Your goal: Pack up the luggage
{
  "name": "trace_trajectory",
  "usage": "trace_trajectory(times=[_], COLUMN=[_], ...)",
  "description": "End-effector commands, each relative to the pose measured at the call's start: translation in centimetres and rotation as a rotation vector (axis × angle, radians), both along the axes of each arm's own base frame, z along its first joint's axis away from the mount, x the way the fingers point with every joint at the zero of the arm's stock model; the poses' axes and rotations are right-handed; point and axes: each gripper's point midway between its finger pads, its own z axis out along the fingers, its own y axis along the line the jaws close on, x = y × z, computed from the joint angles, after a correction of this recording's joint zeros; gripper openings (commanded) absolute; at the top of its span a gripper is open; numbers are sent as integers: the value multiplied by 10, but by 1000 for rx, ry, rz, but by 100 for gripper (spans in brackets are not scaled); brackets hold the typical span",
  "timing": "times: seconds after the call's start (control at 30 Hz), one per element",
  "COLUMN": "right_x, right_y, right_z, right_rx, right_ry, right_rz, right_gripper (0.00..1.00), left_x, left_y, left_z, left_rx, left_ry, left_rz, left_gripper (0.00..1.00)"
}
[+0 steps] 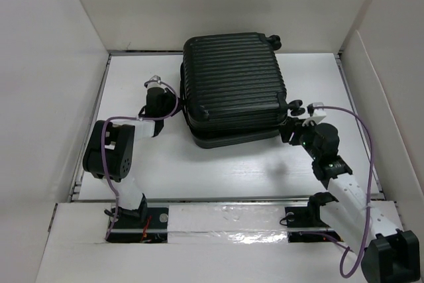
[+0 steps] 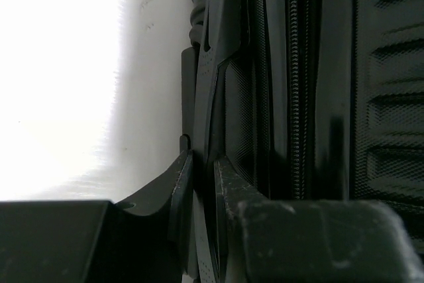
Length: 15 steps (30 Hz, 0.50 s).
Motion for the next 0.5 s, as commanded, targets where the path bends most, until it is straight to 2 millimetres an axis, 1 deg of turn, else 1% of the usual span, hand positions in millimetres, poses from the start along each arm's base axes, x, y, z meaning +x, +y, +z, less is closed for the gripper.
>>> trace_trajectory(times=[0.0, 0.03, 0.07, 0.1, 0.13, 0.17, 0.27, 0.37, 0.43, 0.47], right_x=[10, 14, 11, 15, 18, 16, 11, 7, 5, 2], right_y=[3, 11, 22, 23, 25, 33, 43, 41, 39, 39], right_z=[21, 32, 32, 37, 23, 21, 15, 13, 13, 7], right_rx=[-7, -5, 1, -6, -31, -28, -13, -7, 3, 9], right_ry=[-105, -170, -169, -172, -130, -120, -128, -135, -145, -136], right_rz=[52, 112, 197, 209, 238, 288, 360, 341, 329, 324], right_gripper=[58, 58, 58, 58, 58, 58, 59, 59, 56, 56], left_x=[-4, -5, -5, -5, -5, -5, -5, -6, -6, -6], left_y=[10, 12, 11, 11, 12, 12, 11, 7, 4, 3], left_z=[-4, -7, -5, -3, -4, -3, -1, -3, -2, -2], left_rx=[-17, -22, -28, -28, -23, -20, -28, -44, -55, -58], left_ry=[2, 7, 2, -6, -6, -10, -24, -24, -33, -32], left_rz=[21, 25, 20, 19, 21, 19, 11, -5, -18, -23], left_gripper=[0, 0, 0, 0, 0, 0, 0, 0, 0, 0])
